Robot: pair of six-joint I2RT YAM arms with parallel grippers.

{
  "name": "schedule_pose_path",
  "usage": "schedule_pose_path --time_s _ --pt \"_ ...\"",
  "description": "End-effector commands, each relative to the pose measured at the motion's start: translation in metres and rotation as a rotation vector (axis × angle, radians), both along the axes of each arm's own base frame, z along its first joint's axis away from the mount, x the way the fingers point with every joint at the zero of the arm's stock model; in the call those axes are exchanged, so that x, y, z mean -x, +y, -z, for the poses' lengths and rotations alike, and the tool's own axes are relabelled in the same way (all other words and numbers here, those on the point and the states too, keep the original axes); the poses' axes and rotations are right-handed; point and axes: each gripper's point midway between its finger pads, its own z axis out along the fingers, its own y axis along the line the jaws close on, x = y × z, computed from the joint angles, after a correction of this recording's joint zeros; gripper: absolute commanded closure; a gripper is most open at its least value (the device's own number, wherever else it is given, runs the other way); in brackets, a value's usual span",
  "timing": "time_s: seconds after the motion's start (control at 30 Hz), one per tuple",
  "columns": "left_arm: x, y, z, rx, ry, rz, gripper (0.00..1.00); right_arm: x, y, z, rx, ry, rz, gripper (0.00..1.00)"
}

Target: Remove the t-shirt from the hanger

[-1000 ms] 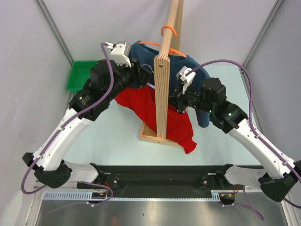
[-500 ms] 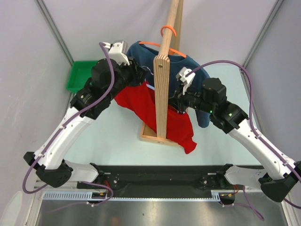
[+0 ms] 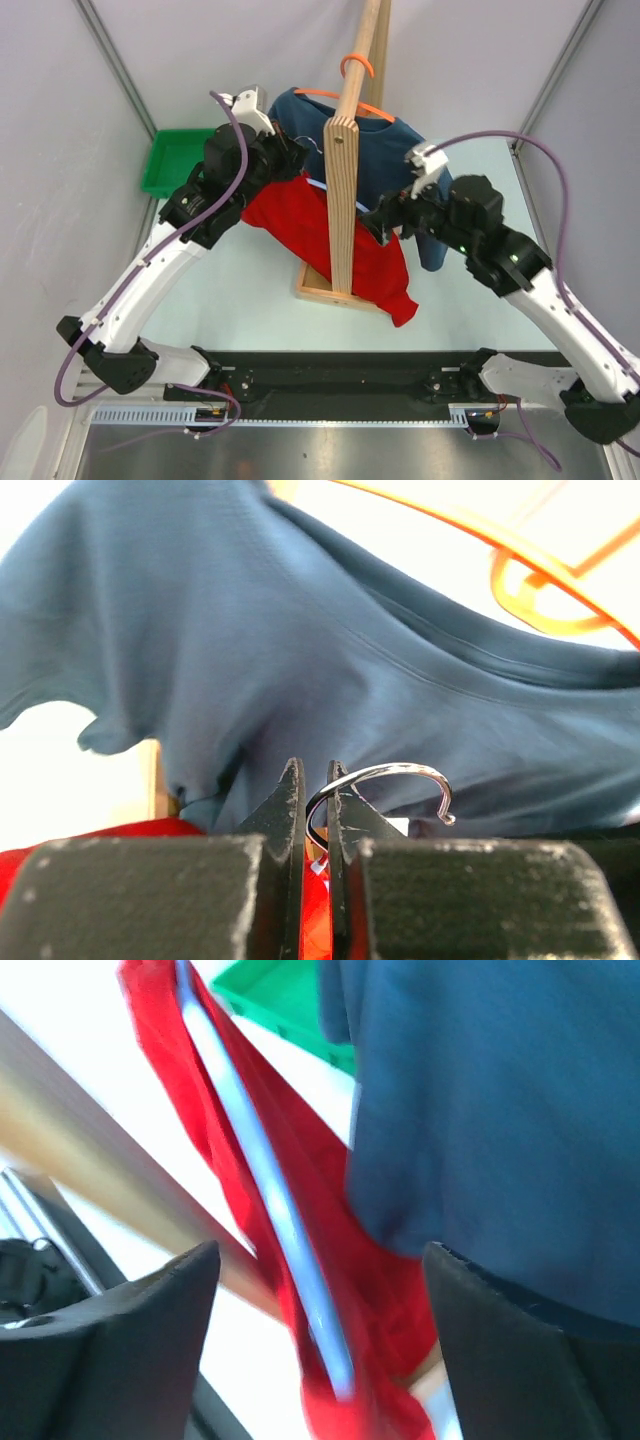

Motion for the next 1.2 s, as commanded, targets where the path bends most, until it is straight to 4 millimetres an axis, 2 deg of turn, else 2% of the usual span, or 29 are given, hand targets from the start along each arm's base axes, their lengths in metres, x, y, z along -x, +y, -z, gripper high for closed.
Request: schedule_pose_path --time_s 0.0,0.03,0.07,0.1,0.13,0.17,0.23,0.27,0.3,0.4,0.47,0.53,0.63,0.7,0.73,0.83,0.87,0.9,0.93,1.0,1.03,1.07,1.17 --pt "0.004 0.031 -0.038 0.127 -0.059 -0.137 1.0 0.033 -0.039 0.002 -0.118 0.112 0.145 0.08" --pt "0.005 0.032 -0.039 0.134 -0.061 -0.139 1.0 0.045 -0.049 -0.001 -0.145 0.093 0.139 0.07" --pt "0.006 0.033 -0.042 0.145 -0.067 -0.142 1.0 0.049 -0.05 0.017 -0.127 0.111 0.133 0.02" --pt "0.006 0.033 -0.042 0.154 -0.065 -0.143 1.0 0.051 -0.054 0.027 -0.117 0.114 0.137 0.02" --pt "0.007 0.033 -0.046 0.162 -0.072 -0.141 1.0 0.06 -0.062 0.027 -0.131 0.098 0.14 0.01" --pt "0.007 0.033 -0.046 0.163 -0.072 -0.141 1.0 0.06 -0.064 0.046 -0.107 0.124 0.149 0.0" --pt "0.008 0.034 -0.052 0.177 -0.08 -0.141 1.0 0.069 -0.068 0.052 -0.134 0.134 0.141 0.0" --pt "0.008 0.034 -0.055 0.178 -0.084 -0.142 1.0 0.07 -0.067 0.068 -0.125 0.158 0.136 0.0" --pt "0.009 0.034 -0.058 0.182 -0.09 -0.139 1.0 0.072 -0.067 0.073 -0.129 0.163 0.134 0.0" --pt "0.011 0.034 -0.064 0.196 -0.1 -0.129 1.0 0.069 -0.07 0.081 -0.151 0.154 0.162 0.01" --pt "0.013 0.034 -0.066 0.202 -0.103 -0.123 1.0 0.066 -0.068 0.077 -0.172 0.141 0.165 0.04" --pt "0.013 0.036 -0.07 0.208 -0.115 -0.127 1.0 0.064 -0.067 0.08 -0.169 0.144 0.166 0.1" --pt "0.014 0.036 -0.075 0.222 -0.126 -0.122 1.0 0.06 -0.063 0.092 -0.167 0.161 0.17 0.11" --pt "0.016 0.035 -0.077 0.236 -0.122 -0.11 1.0 0.057 -0.06 0.094 -0.187 0.166 0.172 0.18" --pt "0.015 0.035 -0.077 0.24 -0.123 -0.11 1.0 0.055 -0.057 0.098 -0.197 0.165 0.172 0.26" --pt "0.016 0.039 -0.077 0.263 -0.124 -0.123 1.0 0.048 -0.059 0.102 -0.239 0.177 0.224 0.42" --pt "0.018 0.042 -0.082 0.292 -0.13 -0.125 1.0 0.045 -0.062 0.11 -0.236 0.182 0.249 0.44" --pt "0.017 0.044 -0.078 0.3 -0.123 -0.131 1.0 0.042 -0.063 0.111 -0.255 0.194 0.271 0.47" --pt "0.017 0.045 -0.08 0.316 -0.126 -0.132 1.0 0.04 -0.066 0.111 -0.271 0.192 0.296 0.59" --pt "0.019 0.048 -0.082 0.345 -0.128 -0.133 1.0 0.032 -0.075 0.114 -0.312 0.202 0.378 0.76" --pt "0.019 0.049 -0.083 0.352 -0.129 -0.133 1.0 0.031 -0.078 0.113 -0.329 0.199 0.401 0.91" --pt "0.019 0.05 -0.085 0.364 -0.133 -0.135 1.0 0.027 -0.084 0.113 -0.34 0.194 0.438 1.0" --pt "0.018 0.053 -0.083 0.372 -0.135 -0.144 1.0 0.024 -0.1 0.11 -0.385 0.194 0.534 1.0"
